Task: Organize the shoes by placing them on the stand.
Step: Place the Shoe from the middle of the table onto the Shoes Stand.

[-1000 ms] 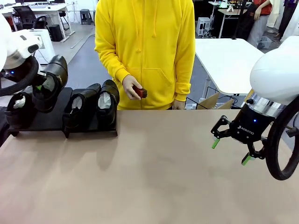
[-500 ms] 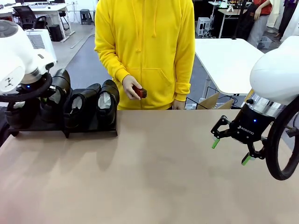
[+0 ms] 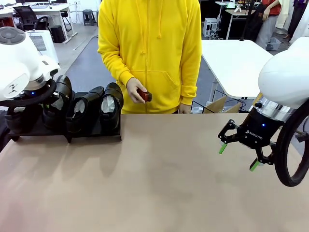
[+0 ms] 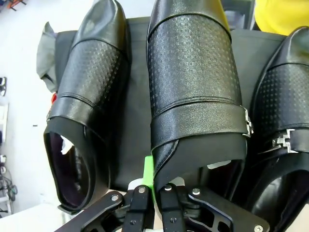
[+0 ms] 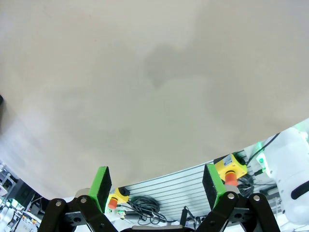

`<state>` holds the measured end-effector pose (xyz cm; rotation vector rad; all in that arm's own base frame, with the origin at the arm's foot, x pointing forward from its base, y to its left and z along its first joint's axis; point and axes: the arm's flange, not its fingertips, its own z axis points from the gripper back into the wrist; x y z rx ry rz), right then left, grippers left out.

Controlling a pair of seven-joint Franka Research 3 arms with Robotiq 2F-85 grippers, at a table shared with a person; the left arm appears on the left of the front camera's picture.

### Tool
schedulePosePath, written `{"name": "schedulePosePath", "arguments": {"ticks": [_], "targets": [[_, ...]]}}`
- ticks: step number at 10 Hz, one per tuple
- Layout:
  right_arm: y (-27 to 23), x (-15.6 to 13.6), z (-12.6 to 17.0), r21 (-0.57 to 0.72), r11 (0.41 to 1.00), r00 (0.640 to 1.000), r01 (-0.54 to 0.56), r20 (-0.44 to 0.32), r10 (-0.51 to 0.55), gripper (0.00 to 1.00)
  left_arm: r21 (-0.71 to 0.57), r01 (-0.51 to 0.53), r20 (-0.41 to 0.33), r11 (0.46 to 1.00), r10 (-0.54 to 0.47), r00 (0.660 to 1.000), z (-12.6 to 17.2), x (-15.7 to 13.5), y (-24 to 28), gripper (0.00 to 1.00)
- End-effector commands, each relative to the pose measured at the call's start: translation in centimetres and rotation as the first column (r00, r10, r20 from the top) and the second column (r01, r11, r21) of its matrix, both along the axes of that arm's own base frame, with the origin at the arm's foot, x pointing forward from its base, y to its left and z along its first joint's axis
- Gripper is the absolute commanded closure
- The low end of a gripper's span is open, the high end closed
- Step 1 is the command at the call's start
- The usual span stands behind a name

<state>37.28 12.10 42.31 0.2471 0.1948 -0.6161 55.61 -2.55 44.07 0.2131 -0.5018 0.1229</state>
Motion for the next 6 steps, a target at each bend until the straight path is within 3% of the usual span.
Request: {"name": "schedulePosePath", "arguments": {"ticks": [1,2,6], "targets": [[-0.19,0.31,0.36,-0.009,1.000,1.000,-0.020,0.001,0.020,0.00,0.044,-0.032,0.031,0.999,0.031,0.999,0.09,0.77,-0.44,1.00],[-0.19,0.31,0.36,-0.009,1.000,1.000,-0.020,0.001,0.020,0.00,0.061,-0.036,0.039,0.998,0.034,0.999,-0.06,0.86,-0.56,0.96],[-0.19,0.31,0.36,-0.009,1.000,1.000,-0.020,0.001,0.020,0.00,0.097,-0.058,0.070,0.994,0.051,0.996,0.37,0.69,-0.47,0.19]]}}
